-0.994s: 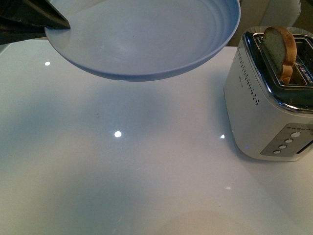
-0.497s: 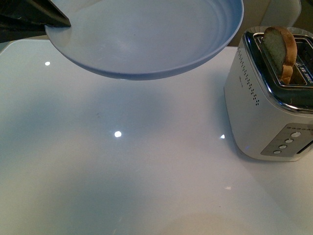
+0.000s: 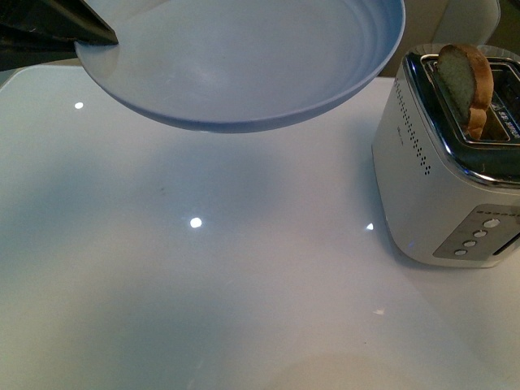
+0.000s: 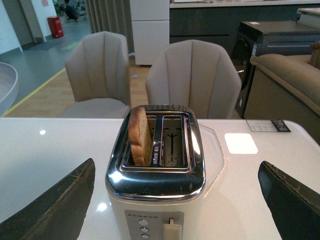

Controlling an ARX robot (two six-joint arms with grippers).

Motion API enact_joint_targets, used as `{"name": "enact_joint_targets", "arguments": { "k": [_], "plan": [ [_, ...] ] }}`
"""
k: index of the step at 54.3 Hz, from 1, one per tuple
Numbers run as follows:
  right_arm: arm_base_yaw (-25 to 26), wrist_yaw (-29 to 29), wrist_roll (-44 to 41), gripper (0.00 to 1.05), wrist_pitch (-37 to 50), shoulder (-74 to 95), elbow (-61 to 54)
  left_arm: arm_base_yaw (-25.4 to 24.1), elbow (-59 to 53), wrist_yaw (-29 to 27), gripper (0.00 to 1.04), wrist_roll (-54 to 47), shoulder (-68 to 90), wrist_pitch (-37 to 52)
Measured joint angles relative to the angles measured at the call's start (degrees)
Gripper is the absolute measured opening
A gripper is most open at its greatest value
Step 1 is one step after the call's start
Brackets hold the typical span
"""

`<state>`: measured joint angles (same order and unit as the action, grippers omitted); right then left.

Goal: Left arm holds plate, right arm toasts bread

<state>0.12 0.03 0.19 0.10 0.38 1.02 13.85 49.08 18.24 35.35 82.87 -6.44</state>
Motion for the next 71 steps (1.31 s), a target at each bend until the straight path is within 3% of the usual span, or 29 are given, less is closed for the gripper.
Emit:
{"name": "enact_joint_targets", "arguments": {
  "k": [16,38,49,71],
  "plan": [
    [0.0,0.0,0.0,0.96,0.0,0.0,0.0,-2.6,-0.7,1.6,0.03,-2.1,0.0,0.0],
    [0.0,0.0,0.0,0.96,0.0,0.0,0.0,-22.1,-6.1,11.8,0.03,-16.1,7.6,4.1],
    [0.0,0.0,0.0,0.96,0.0,0.0,0.0,-30.1,-5.9,14.3,0.03,-23.0,15.0,5.7],
    [0.0,0.0,0.0,0.96,0.0,0.0,0.0,-38.2,0.4,15.7,0.03,-33.2,32.6,9.9]
  ]
}}
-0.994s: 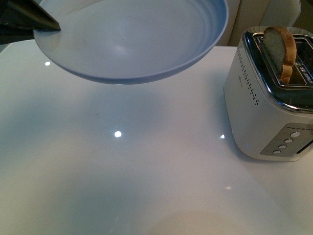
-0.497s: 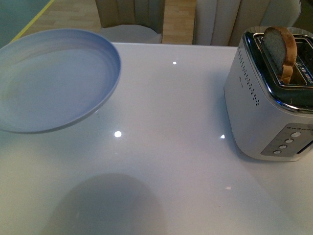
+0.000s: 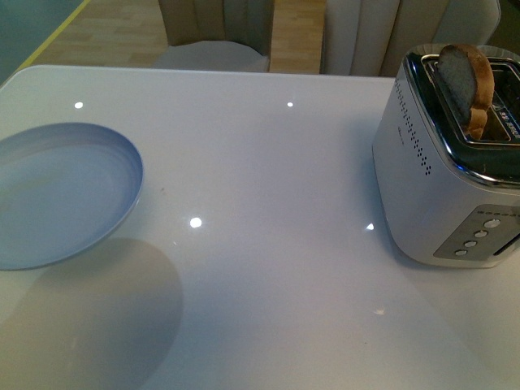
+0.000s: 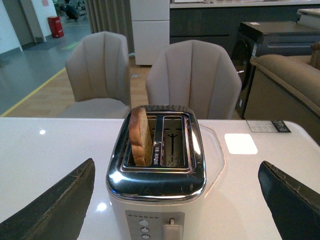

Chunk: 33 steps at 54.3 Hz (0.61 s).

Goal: Left arm holds plate, right arm toasts bread

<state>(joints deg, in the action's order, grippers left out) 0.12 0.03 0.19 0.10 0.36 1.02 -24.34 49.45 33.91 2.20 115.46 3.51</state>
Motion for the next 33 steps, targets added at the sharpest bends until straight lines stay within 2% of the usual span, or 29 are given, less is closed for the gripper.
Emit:
{"name": "enact_joint_targets", "arguments": {
  "k": [33],
  "plan": [
    [0.0,0.0,0.0,0.96,0.0,0.0,0.0,-1.7,17.2,2.2,0.03,-7.2,21.2,0.6]
  ]
}}
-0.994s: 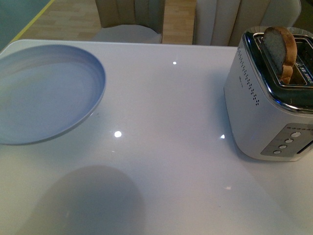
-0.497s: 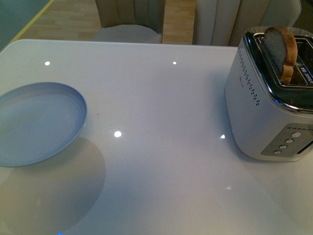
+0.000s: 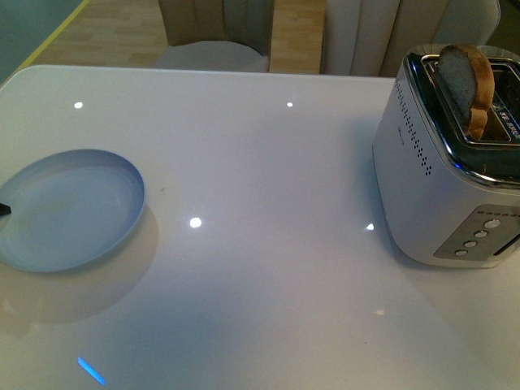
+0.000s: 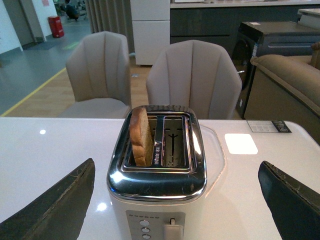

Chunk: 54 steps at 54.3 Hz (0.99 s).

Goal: Left arm holds plate, right arm toasts bread

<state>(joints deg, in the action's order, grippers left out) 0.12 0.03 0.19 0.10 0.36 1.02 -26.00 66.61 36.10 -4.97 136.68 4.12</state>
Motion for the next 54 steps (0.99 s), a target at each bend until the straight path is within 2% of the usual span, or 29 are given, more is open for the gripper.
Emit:
{"name": "enact_joint_targets", "arguments": {
  "k": [41,44,49,54],
  "plan": [
    [0.0,0.0,0.0,0.96,0.0,0.0,0.0,1.1,3.8,1.9,0.03,-0.1,6.9,2.7],
    [0.0,0.0,0.0,0.96,0.0,0.0,0.0,1.3,3.8,1.8,0.09,0.0,6.9,3.1],
    [0.0,0.0,0.0,0.96,0.0,0.0,0.0,1.7,3.5,2.2,0.29,0.1,6.8,4.0],
    [0.0,0.0,0.0,0.96,0.0,0.0,0.0,2.0,2.9,2.7,0.41,0.2,6.2,4.3]
  ]
}}
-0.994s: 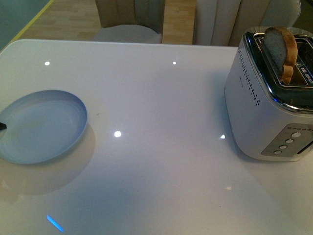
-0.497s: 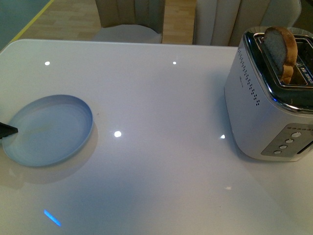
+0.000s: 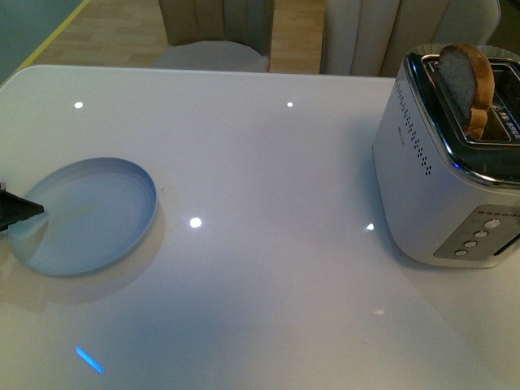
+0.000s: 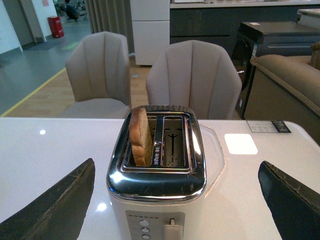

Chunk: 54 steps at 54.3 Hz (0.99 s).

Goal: Left arm holds plate, right arm toasts bread

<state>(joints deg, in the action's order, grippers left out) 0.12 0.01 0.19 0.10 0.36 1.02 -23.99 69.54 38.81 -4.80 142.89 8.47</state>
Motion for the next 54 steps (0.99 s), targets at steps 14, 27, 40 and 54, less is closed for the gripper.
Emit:
{"name": "enact_joint_targets", "arguments": {
  "k": [14,27,40,54],
  "plan": [
    [0.0,0.0,0.0,0.96,0.0,0.0,0.0,0.4,-4.6,0.2,0.79,1.0,-6.1,2.5],
    [0.0,0.0,0.0,0.96,0.0,0.0,0.0,0.7,-13.6,0.1,0.98,1.2,-22.0,2.7],
    [0.0,0.0,0.0,0.96,0.0,0.0,0.0,2.2,-24.1,-1.7,0.98,2.0,-40.4,2.8],
    [0.0,0.0,0.0,0.96,0.0,0.0,0.0,7.3,-35.0,-6.4,0.98,6.9,-64.0,2.4]
  ]
}}
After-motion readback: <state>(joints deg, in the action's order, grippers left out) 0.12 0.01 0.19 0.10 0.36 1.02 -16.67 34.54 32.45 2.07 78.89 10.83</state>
